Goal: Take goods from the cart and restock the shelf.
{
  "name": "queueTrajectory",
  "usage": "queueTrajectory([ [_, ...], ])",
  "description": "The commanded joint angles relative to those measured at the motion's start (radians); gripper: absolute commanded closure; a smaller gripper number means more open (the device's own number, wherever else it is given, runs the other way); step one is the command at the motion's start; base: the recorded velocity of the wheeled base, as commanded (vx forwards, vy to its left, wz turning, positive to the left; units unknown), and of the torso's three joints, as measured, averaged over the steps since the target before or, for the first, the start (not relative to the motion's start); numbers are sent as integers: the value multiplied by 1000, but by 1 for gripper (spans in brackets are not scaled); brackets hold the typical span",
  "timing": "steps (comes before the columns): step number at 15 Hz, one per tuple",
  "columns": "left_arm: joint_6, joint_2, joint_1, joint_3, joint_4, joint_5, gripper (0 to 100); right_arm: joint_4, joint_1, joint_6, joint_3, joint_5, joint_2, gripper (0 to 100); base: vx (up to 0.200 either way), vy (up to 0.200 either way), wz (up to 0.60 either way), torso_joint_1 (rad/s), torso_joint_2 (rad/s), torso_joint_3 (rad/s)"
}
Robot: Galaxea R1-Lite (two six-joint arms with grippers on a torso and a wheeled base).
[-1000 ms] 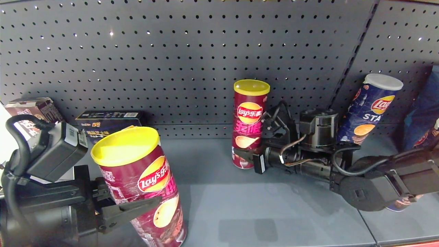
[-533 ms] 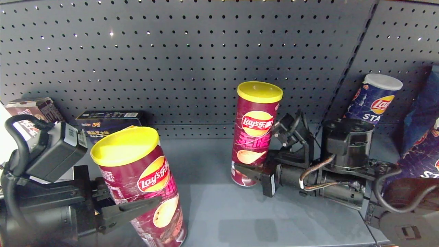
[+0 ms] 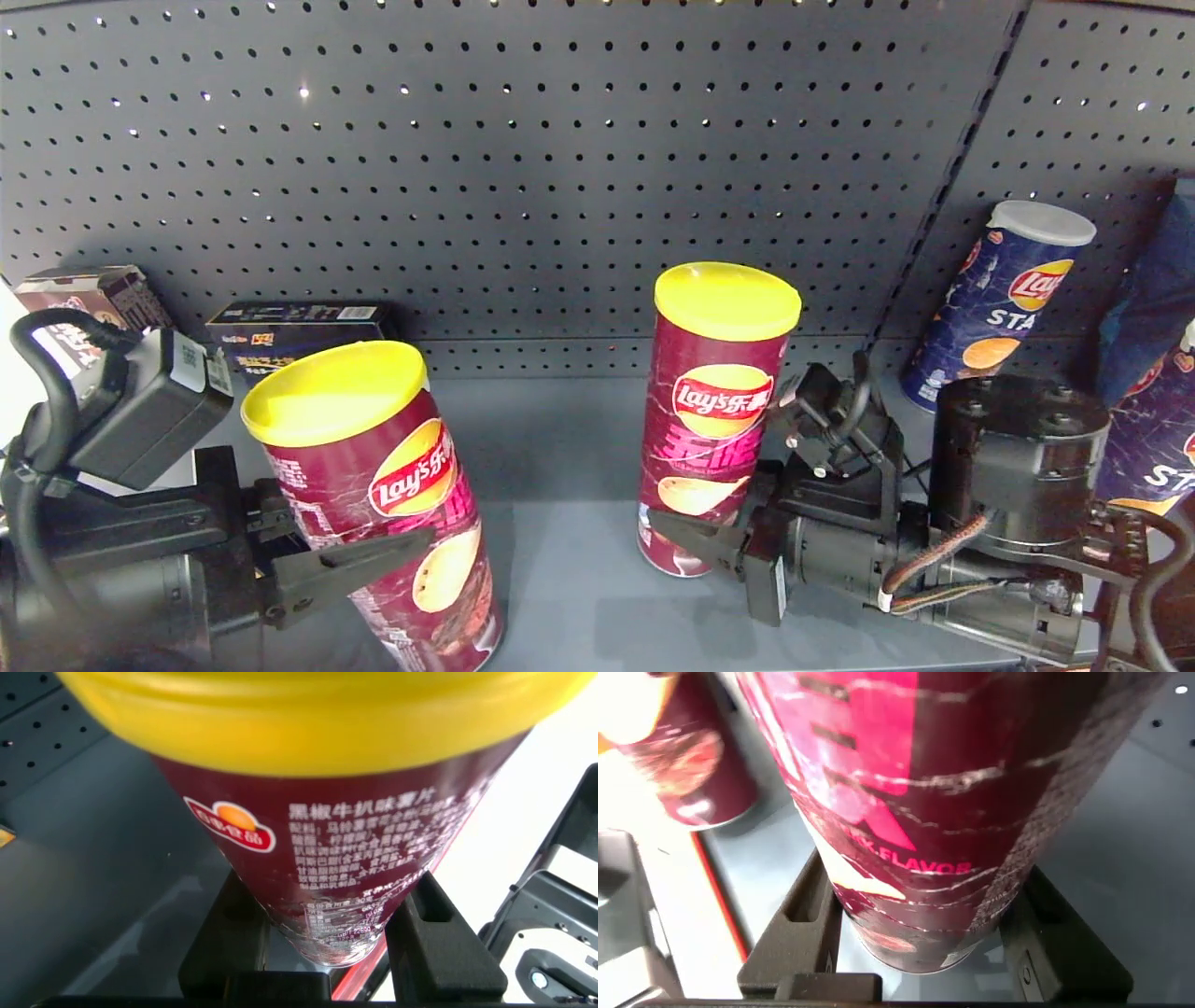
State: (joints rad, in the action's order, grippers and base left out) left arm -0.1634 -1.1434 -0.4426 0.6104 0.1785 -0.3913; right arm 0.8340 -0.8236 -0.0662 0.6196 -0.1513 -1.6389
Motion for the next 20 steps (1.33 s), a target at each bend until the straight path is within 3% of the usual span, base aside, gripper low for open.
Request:
queueTrajectory([
  [1,1,1,2,-1,-1,0,100,39,-34,-1,-52,7,21,100,0,0,0,0,0,0],
  [20,1,1,4,-5,-1,0,100,128,-51,16,-158,32,-25,100,0,0,0,0,0,0],
])
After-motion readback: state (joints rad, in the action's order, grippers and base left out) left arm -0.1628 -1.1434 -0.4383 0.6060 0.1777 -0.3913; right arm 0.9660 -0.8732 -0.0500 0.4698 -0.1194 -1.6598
